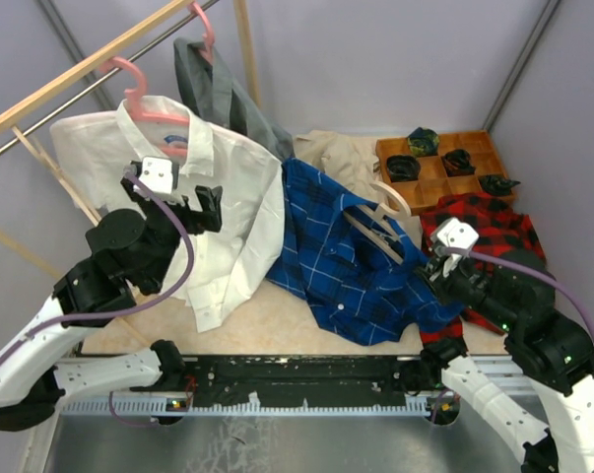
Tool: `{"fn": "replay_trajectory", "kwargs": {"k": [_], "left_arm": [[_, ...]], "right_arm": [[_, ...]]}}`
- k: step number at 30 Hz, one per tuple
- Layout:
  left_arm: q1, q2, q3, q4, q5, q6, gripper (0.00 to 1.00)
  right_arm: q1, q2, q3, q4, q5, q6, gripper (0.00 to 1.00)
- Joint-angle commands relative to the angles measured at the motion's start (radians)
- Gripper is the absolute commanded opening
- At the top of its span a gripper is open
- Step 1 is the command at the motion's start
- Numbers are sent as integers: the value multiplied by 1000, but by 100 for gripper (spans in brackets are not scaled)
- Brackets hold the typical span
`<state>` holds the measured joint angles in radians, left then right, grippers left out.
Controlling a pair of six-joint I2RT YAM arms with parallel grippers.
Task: Place the shirt on the hanger
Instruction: Place the hanger at the clothesline.
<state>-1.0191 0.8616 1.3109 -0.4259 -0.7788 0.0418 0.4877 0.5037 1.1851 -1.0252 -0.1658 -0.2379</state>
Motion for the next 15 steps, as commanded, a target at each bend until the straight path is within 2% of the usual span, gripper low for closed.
{"fn": "replay_trajectory", "kwargs": {"k": [1,6,9,15], "left_arm": [[-3,-23,-34,-107,-207,-101,91],[-3,-39,-37,-190,-230,-148,88],[-3,-22,-9,-153,-188,-85,90],[-3,-46,-36,-19,-39,-4,90]], "right_arm": [[-6,-23,-1,127,26,21,0],[-7,-35,-19,137,30,19,0],[-6,-39,-23,162,55,31,0],[-6,-41,74,190,236,65,0]]}}
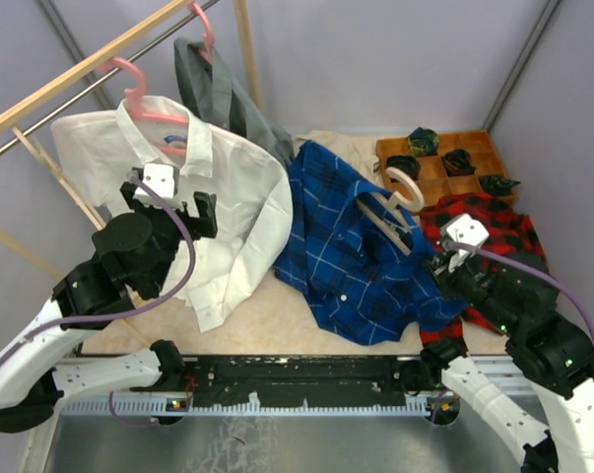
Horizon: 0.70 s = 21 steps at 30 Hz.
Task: Place the shirt on the hanger
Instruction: Place the hanger at the clothesline.
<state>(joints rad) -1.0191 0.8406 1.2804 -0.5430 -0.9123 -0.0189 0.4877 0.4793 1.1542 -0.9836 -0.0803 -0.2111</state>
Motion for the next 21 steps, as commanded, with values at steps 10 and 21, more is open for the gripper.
{"fn": "replay_trajectory", "kwargs": {"k": [10,21], "left_arm": [[-3,-49,-125,109,335,17,90],[-3,-137,-242,91,933,104,90]], "right_arm": [[-6,44,407,76,231,31,0],[-6,93,574,77,24,-33,0]]}}
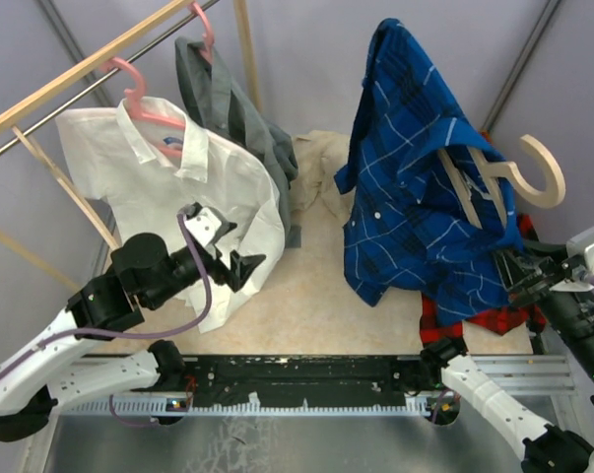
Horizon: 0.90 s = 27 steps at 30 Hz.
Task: Place the shirt on the hanger
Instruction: Place the hanger at the clothesline.
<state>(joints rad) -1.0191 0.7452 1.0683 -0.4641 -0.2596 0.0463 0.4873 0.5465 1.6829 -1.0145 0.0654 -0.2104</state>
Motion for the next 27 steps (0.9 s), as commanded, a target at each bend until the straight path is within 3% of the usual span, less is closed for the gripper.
{"fn": "replay_trajectory", "kwargs": {"k": [1,5,13,27], "left_arm": [[-3,-51,-38,11,315,43,90],[-3,-79,-58,7,427,47,89],[-3,-66,-37,-6,506,59,87],[-3,-26,-27,-2,705,58,83]], "right_arm": [[-5,25,50,111,-151,-33,0],[-5,31,85,97,-263,-21,0],[-6,41,124,74,-388,-9,0],[-6,56,155,77,-534,33,0]]}}
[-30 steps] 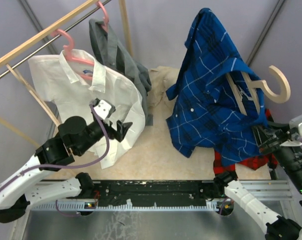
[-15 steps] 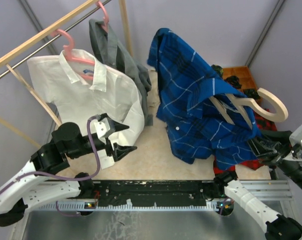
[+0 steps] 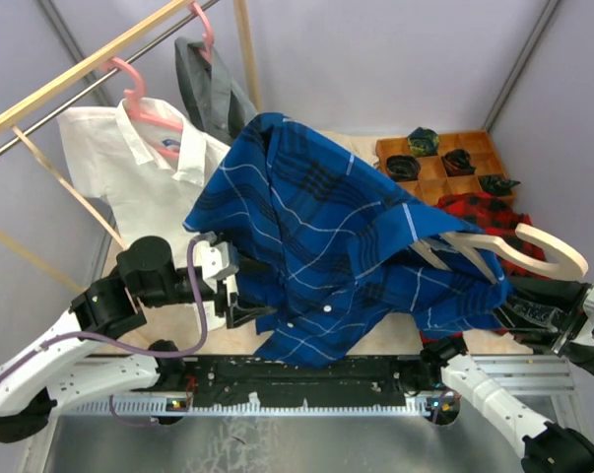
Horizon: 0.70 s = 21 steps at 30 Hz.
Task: Place the shirt on the hanger
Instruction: Place the hanger at the clothesline.
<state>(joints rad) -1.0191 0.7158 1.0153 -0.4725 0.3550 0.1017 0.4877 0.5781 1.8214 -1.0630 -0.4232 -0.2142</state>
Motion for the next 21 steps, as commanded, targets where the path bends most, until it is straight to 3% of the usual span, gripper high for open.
{"fn": "replay_trajectory", "kwargs": {"k": [1,7,17,21], "left_arm": [[-3,6,23,6,98,2,83],[-3,6,-4,3,119,-1,80],[-3,-29,-3,-77,26,5,68],[-3,-37,18,-115,24,9,67]], "right_arm": [[-6,27,4,124,-50,42,0],[-8,58,-124,140,-124,71,0],[-8,128,-247,149,-175,21,0],[-8,130,-300,139,-142,-9,0]]}}
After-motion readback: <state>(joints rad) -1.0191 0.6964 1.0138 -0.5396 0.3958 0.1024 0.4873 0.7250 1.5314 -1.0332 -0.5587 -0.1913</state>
